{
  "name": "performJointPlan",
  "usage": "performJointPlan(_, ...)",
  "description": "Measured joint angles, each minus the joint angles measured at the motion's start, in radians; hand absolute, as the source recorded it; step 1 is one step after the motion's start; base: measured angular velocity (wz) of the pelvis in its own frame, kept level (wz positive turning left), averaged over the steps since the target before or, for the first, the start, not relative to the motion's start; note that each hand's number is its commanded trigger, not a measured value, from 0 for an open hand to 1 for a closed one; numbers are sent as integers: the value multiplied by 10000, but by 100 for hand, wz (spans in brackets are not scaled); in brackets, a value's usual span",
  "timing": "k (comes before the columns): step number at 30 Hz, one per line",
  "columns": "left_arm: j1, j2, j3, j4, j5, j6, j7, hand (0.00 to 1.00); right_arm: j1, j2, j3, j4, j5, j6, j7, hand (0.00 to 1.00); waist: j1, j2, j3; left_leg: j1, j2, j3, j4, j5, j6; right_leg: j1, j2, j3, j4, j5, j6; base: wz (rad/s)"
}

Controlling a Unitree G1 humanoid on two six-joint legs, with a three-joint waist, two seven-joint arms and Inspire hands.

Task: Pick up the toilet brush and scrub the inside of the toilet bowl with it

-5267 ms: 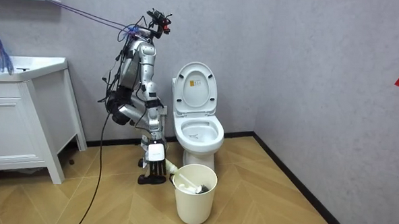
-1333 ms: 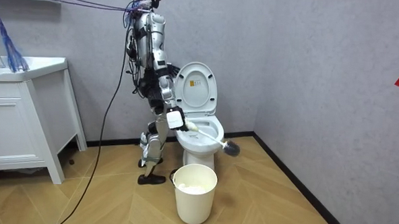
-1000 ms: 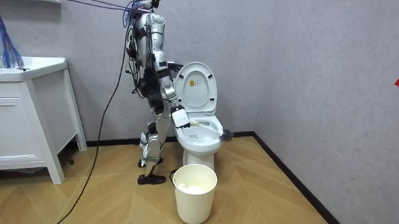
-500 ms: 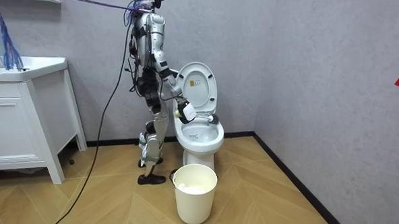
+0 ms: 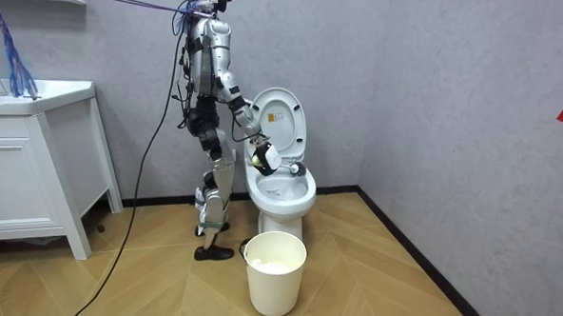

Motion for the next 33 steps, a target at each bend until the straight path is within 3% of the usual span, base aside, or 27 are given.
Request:
performJointPlan(10,-844,9,-319,435,73,25,627,0,-662,-497,604,1602,-10,477,-323,100,224,99,93,-1095,-38,45,359,179,-1,-1247,-250,8,786,-50,-114,0)
performJointPlan(15,-1488,-21,-348,659,63,33,1083,0,-836,-570,1207,1771,-139,791,-527,100,365,-34,239,-1901,-8,42,684,228,-48,-2100,-283,32,1219,-119,-204,2)
performJointPlan(20,-1995,-54,-521,787,65,22,1528,0,-1004,-943,1789,1811,-894,902,-840,100,608,31,281,-2712,11,-45,1123,246,-76,-2885,-287,-2,1626,-90,-321,0)
performJointPlan(27,-2451,-62,-766,712,29,142,1954,0,-1334,-1449,2864,1428,-1789,968,-1684,100,815,270,237,-3738,-8,-96,1606,260,-114,-3824,-364,-193,2111,-181,-459,5)
performJointPlan(33,-2689,-74,-1113,719,-102,190,2396,0,-1439,-1580,3038,1222,-1652,1169,-2109,100,959,345,233,-4096,-14,-183,1888,280,-146,-4112,-491,-319,2457,-341,-498,11)
